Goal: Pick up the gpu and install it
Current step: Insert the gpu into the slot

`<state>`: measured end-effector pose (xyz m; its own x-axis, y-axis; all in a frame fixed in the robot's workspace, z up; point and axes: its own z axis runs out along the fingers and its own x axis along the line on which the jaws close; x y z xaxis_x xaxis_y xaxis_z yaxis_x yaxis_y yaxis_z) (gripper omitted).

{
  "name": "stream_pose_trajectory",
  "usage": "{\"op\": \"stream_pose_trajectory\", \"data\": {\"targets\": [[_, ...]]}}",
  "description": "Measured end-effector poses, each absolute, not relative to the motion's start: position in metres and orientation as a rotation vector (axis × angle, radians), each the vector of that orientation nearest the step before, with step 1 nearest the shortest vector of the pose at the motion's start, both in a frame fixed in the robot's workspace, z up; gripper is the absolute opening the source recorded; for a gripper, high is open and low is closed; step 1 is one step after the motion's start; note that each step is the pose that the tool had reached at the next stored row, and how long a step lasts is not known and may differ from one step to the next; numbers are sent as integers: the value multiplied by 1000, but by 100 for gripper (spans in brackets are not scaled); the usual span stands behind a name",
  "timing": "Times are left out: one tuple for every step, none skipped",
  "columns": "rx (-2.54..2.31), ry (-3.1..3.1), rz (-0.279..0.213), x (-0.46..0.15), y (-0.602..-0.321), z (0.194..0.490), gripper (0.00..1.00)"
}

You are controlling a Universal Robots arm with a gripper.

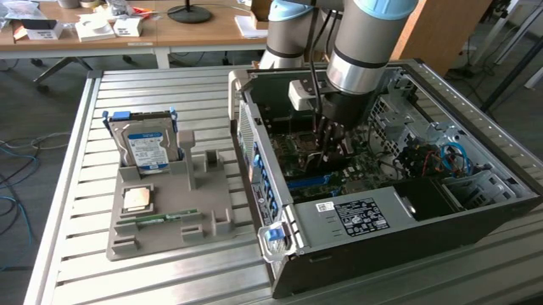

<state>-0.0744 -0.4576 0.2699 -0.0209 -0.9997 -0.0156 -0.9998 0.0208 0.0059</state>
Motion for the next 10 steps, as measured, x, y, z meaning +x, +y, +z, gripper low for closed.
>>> {"op": "stream_pose_trajectory", "data": {"targets": [[-2193,2239,24,-75,-458,270,26],[-2193,2239,24,-75,-458,270,26],[-2193,2239,24,-76,-458,270,26],[-2193,2239,24,-77,-458,270,26],[-2193,2239,24,-77,-458,270,26],[-2193,2239,24,-77,-458,270,26],[-2193,2239,24,-77,-458,270,26],[-2193,2239,24,-77,-458,270,26],[-2193,2239,24,-77,-458,270,26],[-2194,2239,24,-77,-458,270,26]]}}
